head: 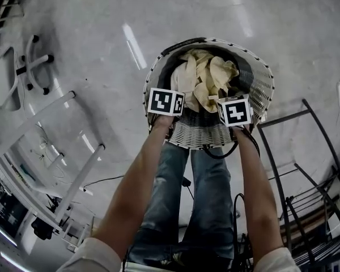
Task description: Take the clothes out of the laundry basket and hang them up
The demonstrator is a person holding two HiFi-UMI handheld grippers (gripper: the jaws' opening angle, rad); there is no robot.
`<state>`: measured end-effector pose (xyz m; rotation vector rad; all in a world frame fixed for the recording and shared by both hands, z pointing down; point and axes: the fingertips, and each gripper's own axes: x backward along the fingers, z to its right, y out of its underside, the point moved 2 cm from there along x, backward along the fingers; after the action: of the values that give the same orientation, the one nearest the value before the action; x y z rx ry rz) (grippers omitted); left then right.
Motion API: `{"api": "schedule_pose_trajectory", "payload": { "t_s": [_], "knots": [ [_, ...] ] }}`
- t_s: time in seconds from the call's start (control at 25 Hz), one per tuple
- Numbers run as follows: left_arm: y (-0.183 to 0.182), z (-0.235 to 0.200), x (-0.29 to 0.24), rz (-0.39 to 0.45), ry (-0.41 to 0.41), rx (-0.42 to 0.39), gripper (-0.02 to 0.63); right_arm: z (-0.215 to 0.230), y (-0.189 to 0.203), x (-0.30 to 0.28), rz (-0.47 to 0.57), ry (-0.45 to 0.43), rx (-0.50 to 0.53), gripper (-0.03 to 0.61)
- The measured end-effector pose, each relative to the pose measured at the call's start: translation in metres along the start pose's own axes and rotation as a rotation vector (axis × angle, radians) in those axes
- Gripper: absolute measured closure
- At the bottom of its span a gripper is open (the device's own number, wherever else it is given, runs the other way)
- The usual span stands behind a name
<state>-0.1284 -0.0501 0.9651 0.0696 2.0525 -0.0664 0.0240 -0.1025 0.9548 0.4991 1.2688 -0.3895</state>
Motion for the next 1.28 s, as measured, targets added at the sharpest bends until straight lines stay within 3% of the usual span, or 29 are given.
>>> {"api": "schedule_pose_trajectory", "payload": {
  "t_s": [0.48, 0.96, 1.28],
  "knots": [
    [-0.008, 0.002, 0.044, 0.084, 0.024, 0.041, 0.588, -0.015, -0.007, 0.043, 0.081, -0.039, -0.048, 0.517],
    [-0.017, 0.015, 0.090, 0.140, 0.064, 0.031, 0.588, -0.029, -0.025, 0.088, 0.178, -0.113, -0.163, 0.515],
    [-0.019, 0.019, 0.121, 0.176, 0.074, 0.033, 0.588, -0.033, -0.028, 0.122, 0.218, -0.100, -0.136, 0.515]
  ]
}}
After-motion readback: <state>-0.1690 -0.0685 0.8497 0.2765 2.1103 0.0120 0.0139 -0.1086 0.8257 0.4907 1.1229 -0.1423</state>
